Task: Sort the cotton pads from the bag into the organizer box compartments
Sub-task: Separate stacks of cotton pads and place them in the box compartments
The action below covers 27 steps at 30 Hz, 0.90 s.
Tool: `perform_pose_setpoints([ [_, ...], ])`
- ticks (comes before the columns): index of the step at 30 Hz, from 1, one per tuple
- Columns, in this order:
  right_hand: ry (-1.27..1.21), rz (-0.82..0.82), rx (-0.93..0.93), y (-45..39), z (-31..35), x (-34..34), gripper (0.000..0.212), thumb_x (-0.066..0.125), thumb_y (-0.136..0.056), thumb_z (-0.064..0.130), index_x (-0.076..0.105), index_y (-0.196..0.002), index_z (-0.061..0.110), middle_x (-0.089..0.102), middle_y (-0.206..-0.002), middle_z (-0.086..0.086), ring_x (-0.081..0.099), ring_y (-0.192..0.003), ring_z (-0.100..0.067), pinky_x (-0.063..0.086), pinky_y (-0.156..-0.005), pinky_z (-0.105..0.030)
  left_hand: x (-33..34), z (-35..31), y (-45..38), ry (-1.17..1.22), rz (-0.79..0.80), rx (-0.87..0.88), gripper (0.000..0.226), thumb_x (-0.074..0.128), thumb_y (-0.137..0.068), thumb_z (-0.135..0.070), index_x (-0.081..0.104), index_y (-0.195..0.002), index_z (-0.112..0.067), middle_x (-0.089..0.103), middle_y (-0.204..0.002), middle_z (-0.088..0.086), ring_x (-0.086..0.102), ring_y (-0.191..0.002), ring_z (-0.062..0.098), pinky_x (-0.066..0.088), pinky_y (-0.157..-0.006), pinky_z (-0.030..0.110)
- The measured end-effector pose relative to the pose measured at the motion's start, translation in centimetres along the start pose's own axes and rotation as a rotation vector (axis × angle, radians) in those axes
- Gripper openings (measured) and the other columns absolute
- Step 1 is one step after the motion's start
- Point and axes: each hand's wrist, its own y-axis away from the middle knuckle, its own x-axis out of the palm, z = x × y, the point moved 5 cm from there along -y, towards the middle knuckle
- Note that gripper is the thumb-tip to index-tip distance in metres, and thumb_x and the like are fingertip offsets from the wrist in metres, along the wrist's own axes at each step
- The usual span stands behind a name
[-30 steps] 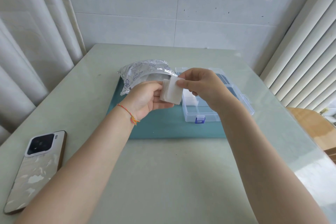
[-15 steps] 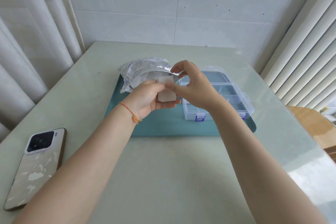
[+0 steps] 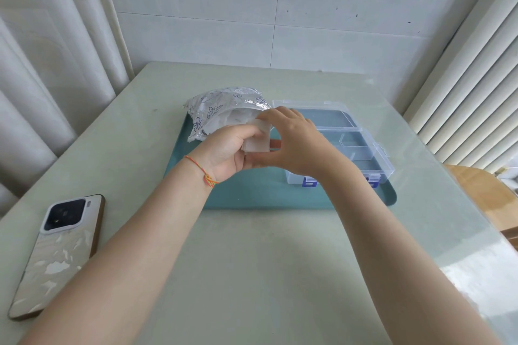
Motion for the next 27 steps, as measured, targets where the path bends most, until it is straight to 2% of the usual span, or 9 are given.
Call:
perform_pose_setpoints([
  [3, 0.04, 0.006, -0.006, 0.1, 0.2, 0.1, 0.071, 0.078, -0.067, 0.06, 0.053, -0.125, 0.026, 0.051, -0.112, 0.006, 0.044, -0.108, -0.017, 0.036, -0.094, -0.036, 0.3, 0.1, 0.1, 0.002, 0.013, 0.0, 0.028, 0.046, -0.096, -0.005, 0.06, -0.12, -0.01, 0.066, -0.095, 0.009, 0.072, -0.089, 0.019, 0.056, -0.06, 0.028],
  [6, 0.069, 0.024, -0.018, 0.2, 0.7, 0.2, 0.068, 0.08, -0.068, 0.052, 0.053, -0.123, 0.024, 0.05, -0.111, 0.004, 0.044, -0.107, -0.019, 0.037, -0.094, -0.038, 0.5, 0.4, 0.0, -0.054, 0.006, 0.003, 0.026, 0.047, -0.095, -0.007, 0.058, -0.118, -0.012, 0.057, -0.101, 0.012, 0.07, -0.08, 0.014, 0.053, -0.059, 0.025],
  [8, 0.065, -0.013, -0.025, 0.1, 1.0, 0.1, 0.064, 0.08, -0.069, 0.05, 0.054, -0.12, 0.021, 0.051, -0.107, 0.003, 0.045, -0.103, -0.02, 0.038, -0.093, -0.04, 0.5, 0.5, -0.1, -0.055, 0.004, -0.002, 0.026, 0.047, -0.094, -0.007, 0.058, -0.116, -0.014, 0.055, -0.104, 0.011, 0.069, -0.081, 0.013, 0.054, -0.063, 0.026],
  [12, -0.048, -0.071, -0.005, 0.1, 1.2, -0.4, 0.065, 0.081, -0.069, 0.051, 0.055, -0.117, 0.017, 0.053, -0.103, 0.002, 0.048, -0.096, -0.02, 0.039, -0.092, -0.038, 0.6, 0.2, 0.1, 0.065, 0.031, -0.027, 0.023, 0.046, -0.094, -0.007, 0.062, -0.107, -0.017, 0.064, -0.091, 0.004, 0.069, -0.077, 0.013, 0.055, -0.071, 0.031],
  [16, -0.062, 0.036, -0.001, 0.3, 1.5, 0.1, 0.078, 0.085, -0.062, 0.053, 0.049, -0.125, 0.025, 0.048, -0.106, 0.008, 0.044, -0.097, -0.014, 0.036, -0.094, -0.034, 0.9, 0.4, 0.1, 0.033, 0.066, -0.012, 0.016, 0.049, -0.092, -0.007, 0.062, -0.1, -0.014, 0.062, -0.087, 0.005, 0.062, -0.081, 0.016, 0.049, -0.064, 0.026],
  [20, 0.018, 0.04, -0.025, 0.3, 1.4, 0.2, 0.07, 0.081, -0.068, 0.047, 0.047, -0.125, 0.024, 0.046, -0.108, 0.007, 0.045, -0.103, -0.016, 0.037, -0.096, -0.039, 0.5, 0.4, 0.0, 0.032, -0.018, -0.021, 0.022, 0.051, -0.093, -0.005, 0.059, -0.076, -0.017, 0.05, -0.065, -0.002, 0.047, -0.057, 0.01, 0.038, -0.051, 0.019],
  [23, 0.023, -0.005, -0.034, 0.3, 1.4, 0.2, 0.062, 0.079, -0.07, 0.047, 0.051, -0.119, 0.021, 0.047, -0.104, 0.006, 0.044, -0.097, -0.016, 0.039, -0.094, -0.04, 0.6, 0.4, 0.1, 0.011, -0.015, -0.027, 0.022, 0.051, -0.093, -0.007, 0.057, -0.077, -0.02, 0.048, -0.065, -0.003, 0.045, -0.057, 0.008, 0.036, -0.055, 0.019],
  [25, 0.039, -0.004, -0.031, 0.2, 1.3, 0.4, 0.065, 0.08, -0.068, 0.051, 0.051, -0.119, 0.022, 0.046, -0.104, 0.007, 0.044, -0.097, -0.015, 0.038, -0.094, -0.04, 0.9, 0.5, 0.1, 0.011, -0.008, -0.011, 0.022, 0.05, -0.094, -0.004, 0.057, -0.078, -0.018, 0.048, -0.068, -0.001, 0.046, -0.061, 0.009, 0.04, -0.055, 0.018],
  [27, 0.013, 0.064, -0.012, 0.2, 1.2, 0.5, 0.073, 0.082, -0.065, 0.055, 0.049, -0.123, 0.025, 0.045, -0.108, 0.008, 0.044, -0.102, -0.014, 0.037, -0.095, -0.036, 0.9, 0.7, -0.1, 0.003, -0.044, 0.014, 0.025, 0.052, -0.093, -0.002, 0.055, -0.075, -0.018, 0.042, -0.065, -0.001, 0.041, -0.058, 0.008, 0.037, -0.048, 0.016],
])
